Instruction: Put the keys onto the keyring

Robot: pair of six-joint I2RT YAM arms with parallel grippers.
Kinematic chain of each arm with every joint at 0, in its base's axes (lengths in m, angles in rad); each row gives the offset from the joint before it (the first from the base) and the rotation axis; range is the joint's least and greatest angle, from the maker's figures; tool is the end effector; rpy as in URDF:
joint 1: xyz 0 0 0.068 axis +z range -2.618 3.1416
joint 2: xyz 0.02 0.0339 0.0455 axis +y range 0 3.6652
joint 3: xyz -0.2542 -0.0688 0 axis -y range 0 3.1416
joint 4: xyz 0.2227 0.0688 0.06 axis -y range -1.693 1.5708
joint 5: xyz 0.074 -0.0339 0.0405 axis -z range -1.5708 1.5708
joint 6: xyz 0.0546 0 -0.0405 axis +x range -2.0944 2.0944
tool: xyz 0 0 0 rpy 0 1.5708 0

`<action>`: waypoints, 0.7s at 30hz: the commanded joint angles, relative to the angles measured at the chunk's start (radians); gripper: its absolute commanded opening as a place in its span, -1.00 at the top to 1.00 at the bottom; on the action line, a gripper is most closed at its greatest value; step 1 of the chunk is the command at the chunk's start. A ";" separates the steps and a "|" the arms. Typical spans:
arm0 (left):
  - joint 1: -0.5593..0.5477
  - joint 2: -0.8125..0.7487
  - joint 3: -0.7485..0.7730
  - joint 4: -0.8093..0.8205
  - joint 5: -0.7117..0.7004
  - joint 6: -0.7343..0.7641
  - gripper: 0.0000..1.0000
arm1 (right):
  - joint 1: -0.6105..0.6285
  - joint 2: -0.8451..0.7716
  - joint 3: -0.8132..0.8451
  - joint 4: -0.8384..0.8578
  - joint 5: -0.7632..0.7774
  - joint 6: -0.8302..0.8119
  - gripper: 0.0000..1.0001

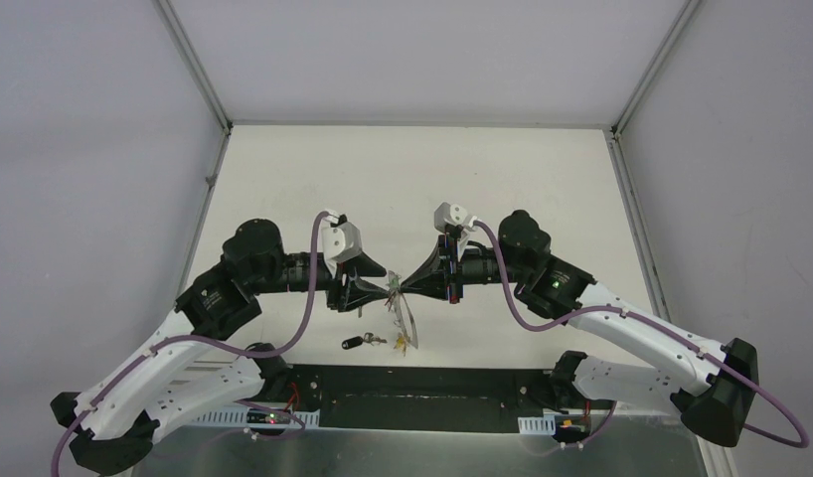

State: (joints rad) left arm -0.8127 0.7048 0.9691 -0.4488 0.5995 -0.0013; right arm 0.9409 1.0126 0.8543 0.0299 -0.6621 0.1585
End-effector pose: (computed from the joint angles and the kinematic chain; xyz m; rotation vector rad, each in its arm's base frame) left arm 0.0758 -0.1248 0.3724 1.1353 1.4719 -1.1030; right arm 0.1089 0.2063 0.3383 -1.1843 1.4507 1.3487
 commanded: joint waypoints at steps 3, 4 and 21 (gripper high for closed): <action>-0.011 0.017 -0.019 0.007 0.010 0.156 0.12 | -0.003 -0.028 0.013 0.047 -0.031 -0.012 1.00; -0.012 0.023 -0.019 0.007 0.018 0.165 0.13 | -0.004 -0.029 0.012 0.047 -0.031 -0.012 1.00; -0.013 0.090 -0.026 0.070 0.065 0.177 0.45 | -0.003 -0.026 0.016 0.046 -0.037 -0.012 1.00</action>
State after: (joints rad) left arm -0.8127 0.7948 0.9493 -0.4461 0.6216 0.1703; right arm 0.9401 1.0126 0.8543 0.0235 -0.6827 0.1555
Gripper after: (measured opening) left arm 0.299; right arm 0.005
